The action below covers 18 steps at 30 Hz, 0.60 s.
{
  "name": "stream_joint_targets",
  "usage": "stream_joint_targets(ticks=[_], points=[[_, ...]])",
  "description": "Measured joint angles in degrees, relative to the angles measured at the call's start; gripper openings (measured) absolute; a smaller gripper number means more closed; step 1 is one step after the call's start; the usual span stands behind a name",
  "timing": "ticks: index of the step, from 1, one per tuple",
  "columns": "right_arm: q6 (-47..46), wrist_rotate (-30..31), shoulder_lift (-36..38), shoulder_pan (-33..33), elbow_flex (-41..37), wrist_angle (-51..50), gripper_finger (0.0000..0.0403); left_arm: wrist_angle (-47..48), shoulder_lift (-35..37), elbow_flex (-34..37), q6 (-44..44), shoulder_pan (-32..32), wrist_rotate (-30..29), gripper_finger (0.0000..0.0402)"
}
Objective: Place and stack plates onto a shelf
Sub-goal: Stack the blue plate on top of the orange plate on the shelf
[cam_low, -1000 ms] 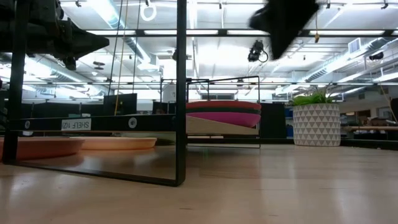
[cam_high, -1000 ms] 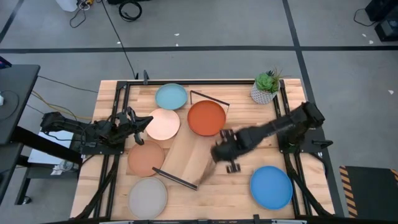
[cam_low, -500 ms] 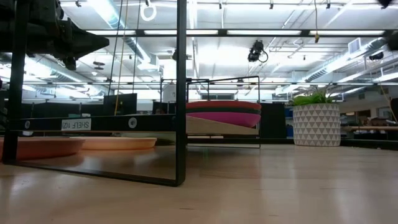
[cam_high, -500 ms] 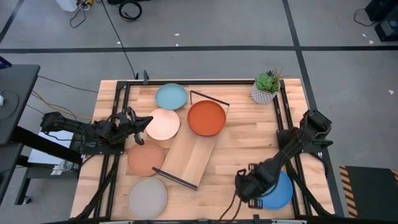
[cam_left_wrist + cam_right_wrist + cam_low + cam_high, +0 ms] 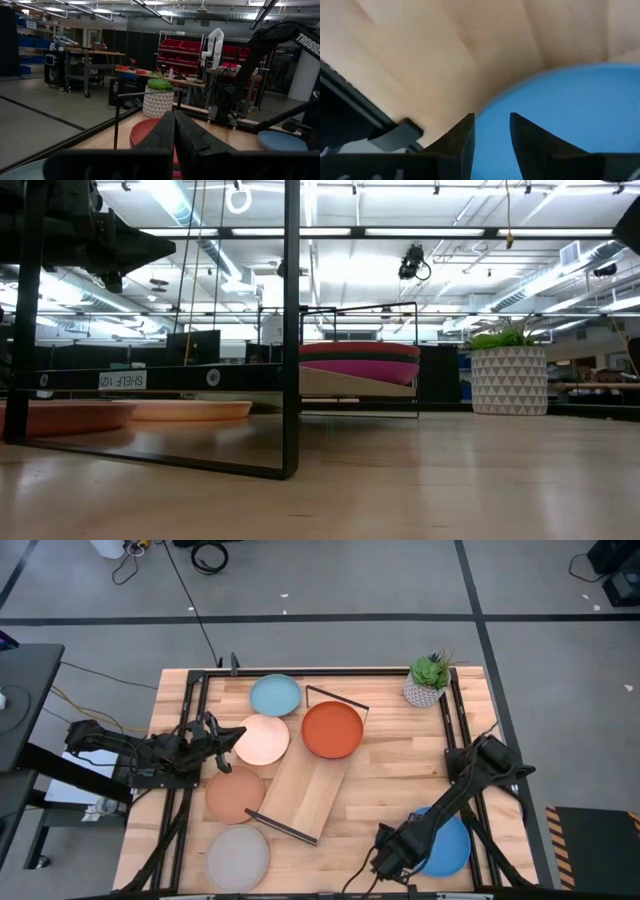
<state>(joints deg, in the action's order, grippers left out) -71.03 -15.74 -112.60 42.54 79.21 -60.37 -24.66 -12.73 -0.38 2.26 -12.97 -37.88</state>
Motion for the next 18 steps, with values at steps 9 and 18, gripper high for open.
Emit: stream_joint_targets(ticks=[9, 18], points=[[-8.29, -1.83, -0.79, 0.24, 0.4, 0.26, 0.0131, 0.03, 0.0, 0.02, -0.01, 0.0, 0.0, 0.0009], [-9.03, 0.01, -0.77, 0.56, -1.23, 5.37, 0.013, 0.03, 0.0, -0.01, 0.0, 0.0, 0.01, 0.0009]])
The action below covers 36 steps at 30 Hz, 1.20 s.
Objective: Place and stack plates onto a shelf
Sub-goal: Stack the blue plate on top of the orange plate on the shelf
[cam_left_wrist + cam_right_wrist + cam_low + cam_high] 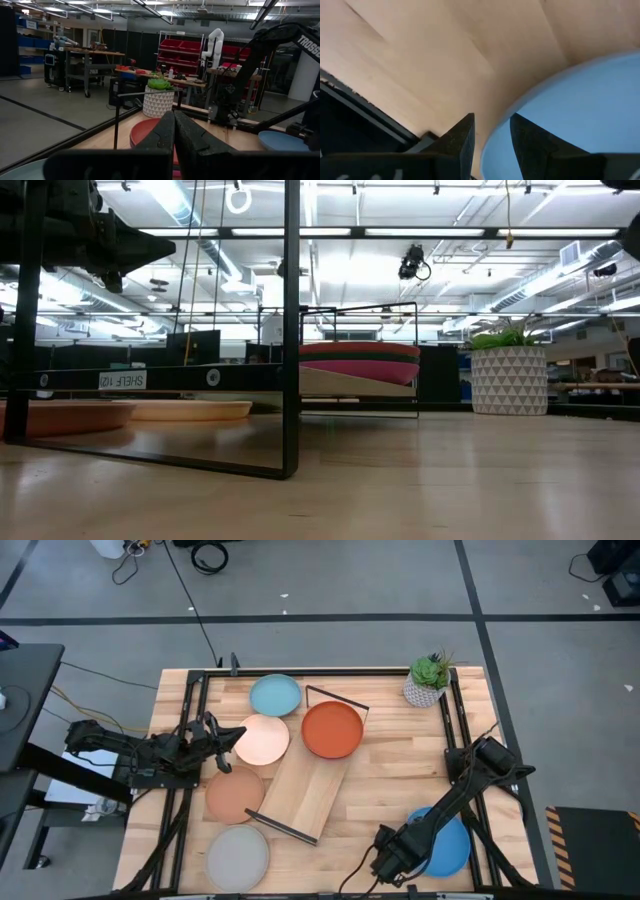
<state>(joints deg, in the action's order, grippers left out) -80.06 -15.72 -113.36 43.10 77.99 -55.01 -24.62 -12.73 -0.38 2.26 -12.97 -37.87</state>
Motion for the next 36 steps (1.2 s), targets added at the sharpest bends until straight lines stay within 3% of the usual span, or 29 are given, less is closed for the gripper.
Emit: stream_joint_targets(ticks=[10, 19, 24, 29, 36], points=[[2.55, 0.3, 0.0, 0.67, -3.31, 0.75, 0.0124, 0.01, 0.0, 0.01, 0.0, -0.02, 0.0, 0.0009], [11.8, 1.29, 0.13, 0.63, -2.11, -0.77, 0.0014, 0.0, 0.0, 0.01, -0.01, -0.02, -0.01, 0.0009], [16.2, 8.89, 0.09, -0.59, 3.33, -8.41, 0.0027, 0.01, 0.0, 0.0, 0.0, -0.01, 0.0, 0.0009], [23.27, 17.79, 0.09, -2.39, 9.75, -16.93, 0.0012, 0.0, 0.0, 0.0, 0.0, 0.0, 0.0, 0.0009], [32.14, 23.78, 0.07, -5.87, 18.26, -28.23, 0.0016, 0.0, 0.0, 0.01, -0.01, 0.0, 0.0, 0.0009]])
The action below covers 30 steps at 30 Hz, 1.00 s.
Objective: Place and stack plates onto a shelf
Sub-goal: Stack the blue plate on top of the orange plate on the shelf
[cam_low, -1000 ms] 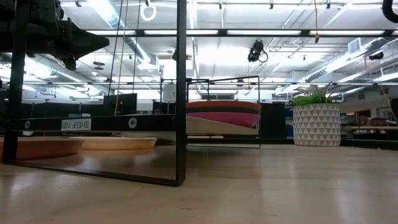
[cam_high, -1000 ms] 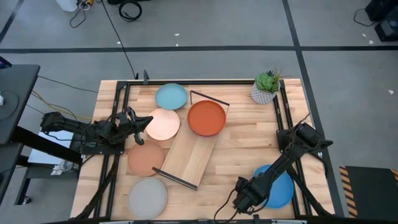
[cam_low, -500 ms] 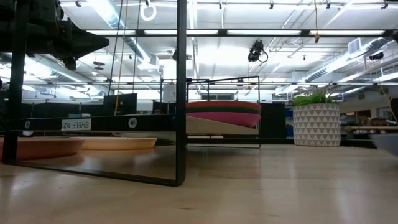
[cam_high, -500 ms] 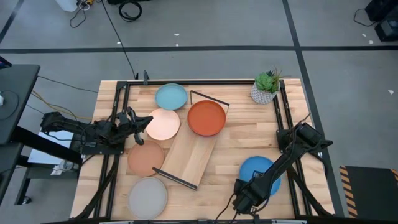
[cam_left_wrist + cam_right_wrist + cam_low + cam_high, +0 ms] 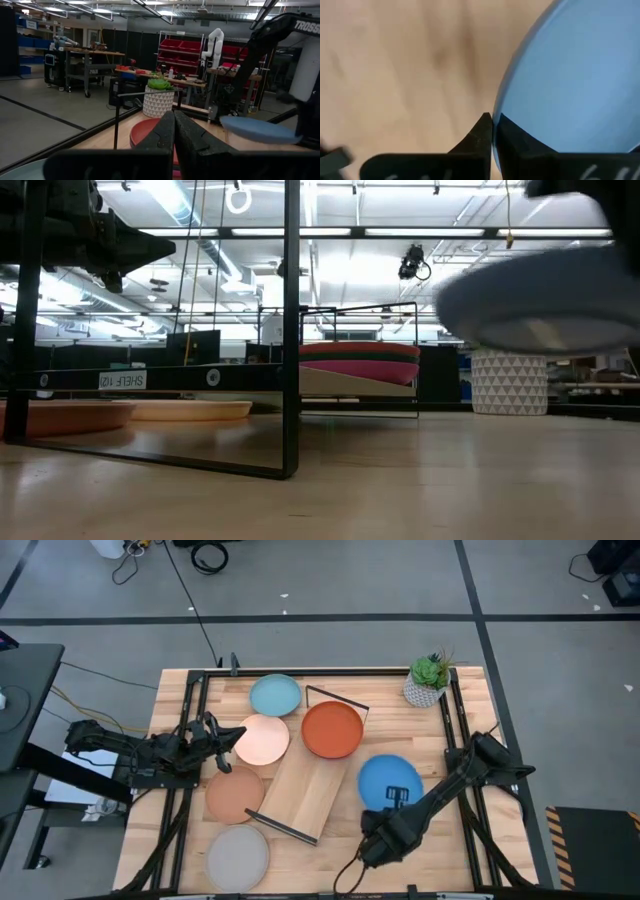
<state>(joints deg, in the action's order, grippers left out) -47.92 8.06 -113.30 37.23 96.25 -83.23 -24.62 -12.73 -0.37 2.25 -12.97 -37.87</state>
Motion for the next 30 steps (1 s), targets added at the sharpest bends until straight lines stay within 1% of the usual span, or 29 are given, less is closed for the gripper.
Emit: stream_joint_targets(ticks=[3, 8, 14, 17, 23, 26, 28, 30], points=[[6.73, 5.12, 0.0, -1.6, 3.33, -2.21, 0.0016, 0.0, 0.0, 0.01, 0.01, 0.0, 0.0, 0.0009], [19.87, 11.63, 0.0, -5.63, 5.99, -1.08, 0.0016, 0.02, -0.01, 0.01, 0.0, -0.01, 0.0, 0.0009], [38.17, 15.46, 0.0, -13.07, 6.03, 2.31, 0.0017, 0.0, 0.0, -0.01, 0.01, 0.0, 0.0, 0.0009], [44.76, 15.65, 0.0, -17.69, 6.03, 6.65, 0.0017, 0.0, 0.0, 0.01, 0.01, -0.02, 0.0, 0.0009], [51.6, 15.3, -0.07, -26.2, 4.6, 15.66, 0.0019, 0.0, 0.0, -0.01, 0.01, -0.01, 0.0, 0.0009], [52.04, 11.87, -0.07, -29.52, 3.46, 17.48, 0.0027, 0.0, 0.0, -0.01, 0.01, 0.0, 0.0, 0.0009], [51.51, 8.49, -0.11, -31.29, 2.53, 17.73, 0.0038, 0.0, -0.02, 0.01, 0.01, -0.02, 0.0, 0.0009], [50.7, 6.58, -0.11, -32.54, 2.4, 17.27, 0.0051, 0.01, -0.02, 0.0, 0.01, -0.02, 0.0, 0.0009]])
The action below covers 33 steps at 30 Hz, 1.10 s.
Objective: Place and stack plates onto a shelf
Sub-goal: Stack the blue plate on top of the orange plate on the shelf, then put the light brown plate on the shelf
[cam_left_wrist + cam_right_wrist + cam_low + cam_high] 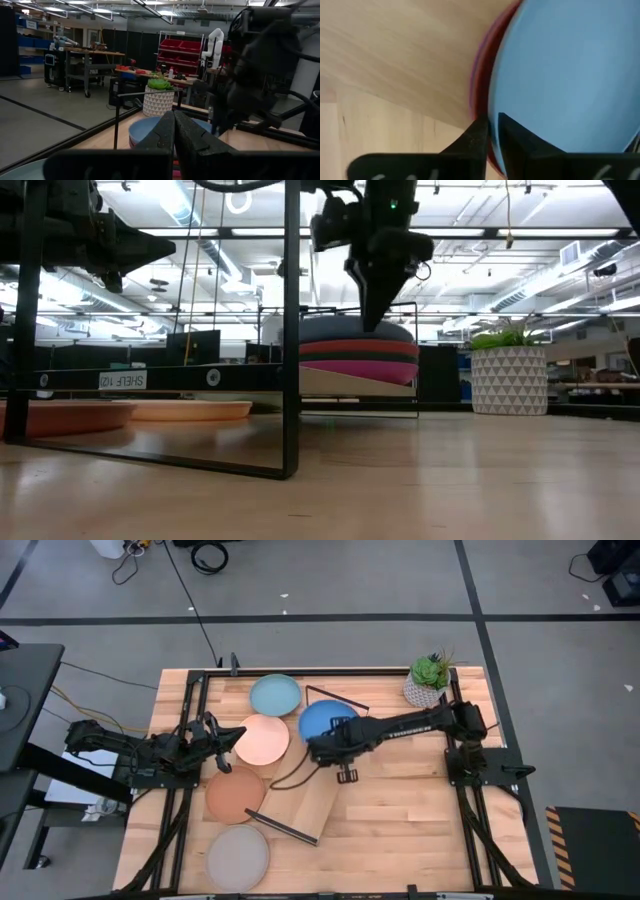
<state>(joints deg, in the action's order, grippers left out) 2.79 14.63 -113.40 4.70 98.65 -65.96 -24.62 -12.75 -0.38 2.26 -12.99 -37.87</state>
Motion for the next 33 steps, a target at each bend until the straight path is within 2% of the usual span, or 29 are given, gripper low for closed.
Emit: stream_joint_targets(ticks=[3, 7, 11, 14, 20, 27, 33], points=[[-0.24, -0.99, 0.04, -0.57, 0.19, 0.23, 0.0073, 0.01, 0.02, 0.02, 0.0, 0.01, 0.0, 0.0009], [-2.05, 2.3, 0.3, 0.75, 1.73, -2.09, 0.0093, 0.01, 0.02, -0.01, 0.0, 0.02, 0.0, 0.0009], [-5.53, 4.53, 2.81, 3.34, 1.46, -4.93, 0.0099, -0.01, 0.01, 0.01, 0.0, 0.02, -0.01, 0.0009], [-8.75, 5.52, 5.97, 6.37, -1.75, -5.53, 0.0099, -0.01, 0.02, -0.01, 0.0, 0.02, -0.02, 0.0009], [-12.19, 9.18, 14.73, 13.71, -17.59, 8.47, 0.0098, 0.02, 0.01, 0.0, 0.0, 0.01, 0.0, 0.0009], [-13.75, 9.99, 22.48, 18.93, -38.03, 28.5, 0.0099, -0.01, 0.02, 0.0, 0.0, 0.01, 0.0, 0.0009], [-6.75, 13.36, 25.22, 19.48, -50.79, 45.63, 0.0098, -0.01, 0.0, 0.02, 0.0, 0.02, 0.0, 0.0009]])
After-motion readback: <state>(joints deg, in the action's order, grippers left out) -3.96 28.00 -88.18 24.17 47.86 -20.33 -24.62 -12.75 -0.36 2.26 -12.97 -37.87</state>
